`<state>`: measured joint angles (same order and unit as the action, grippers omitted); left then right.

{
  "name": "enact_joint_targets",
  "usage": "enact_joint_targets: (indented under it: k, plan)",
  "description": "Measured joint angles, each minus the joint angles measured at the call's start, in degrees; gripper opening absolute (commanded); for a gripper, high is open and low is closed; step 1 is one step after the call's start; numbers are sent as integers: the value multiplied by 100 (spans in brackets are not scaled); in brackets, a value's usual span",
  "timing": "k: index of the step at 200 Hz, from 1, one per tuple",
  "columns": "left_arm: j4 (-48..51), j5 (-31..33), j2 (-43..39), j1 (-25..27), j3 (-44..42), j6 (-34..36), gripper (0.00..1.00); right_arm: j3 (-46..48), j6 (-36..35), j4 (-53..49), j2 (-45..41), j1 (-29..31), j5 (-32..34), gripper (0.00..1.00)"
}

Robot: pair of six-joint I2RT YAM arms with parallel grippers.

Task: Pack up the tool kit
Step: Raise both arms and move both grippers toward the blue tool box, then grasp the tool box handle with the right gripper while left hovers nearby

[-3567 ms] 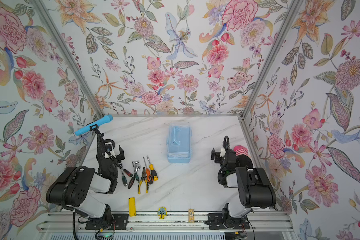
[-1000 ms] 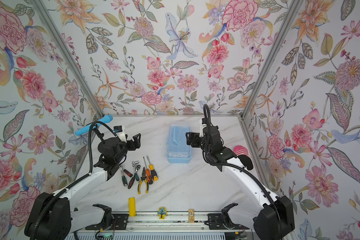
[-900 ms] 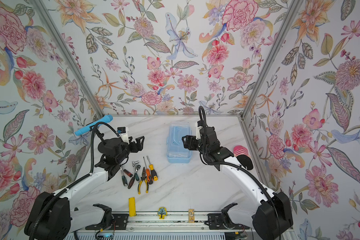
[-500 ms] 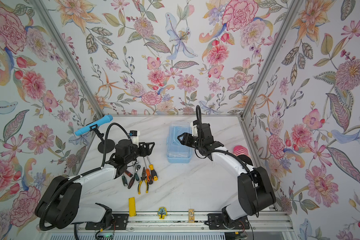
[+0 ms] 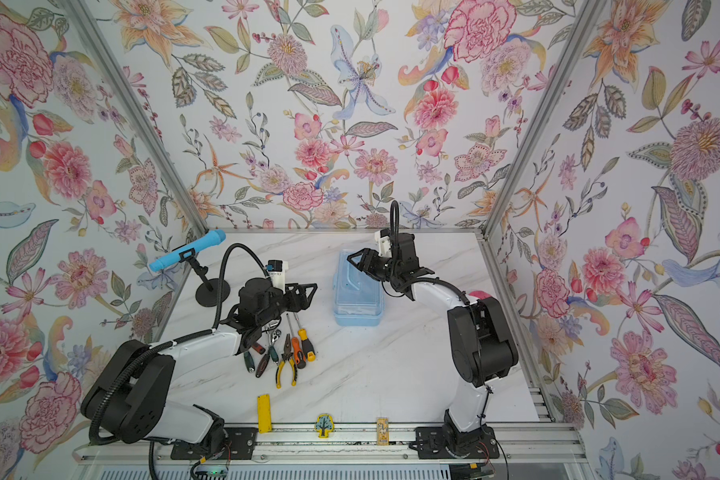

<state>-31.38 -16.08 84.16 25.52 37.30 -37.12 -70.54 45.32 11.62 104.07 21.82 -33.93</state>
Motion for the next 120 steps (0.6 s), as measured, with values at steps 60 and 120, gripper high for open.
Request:
enact_joint_targets:
  k: [60, 120]
  plan:
    - [4, 44, 55, 0, 74, 22, 82, -361, 240, 170, 551, 122, -348, 59]
    - [0, 149, 81, 0, 85, 28, 84, -275, 933, 1202, 846, 157, -813, 54]
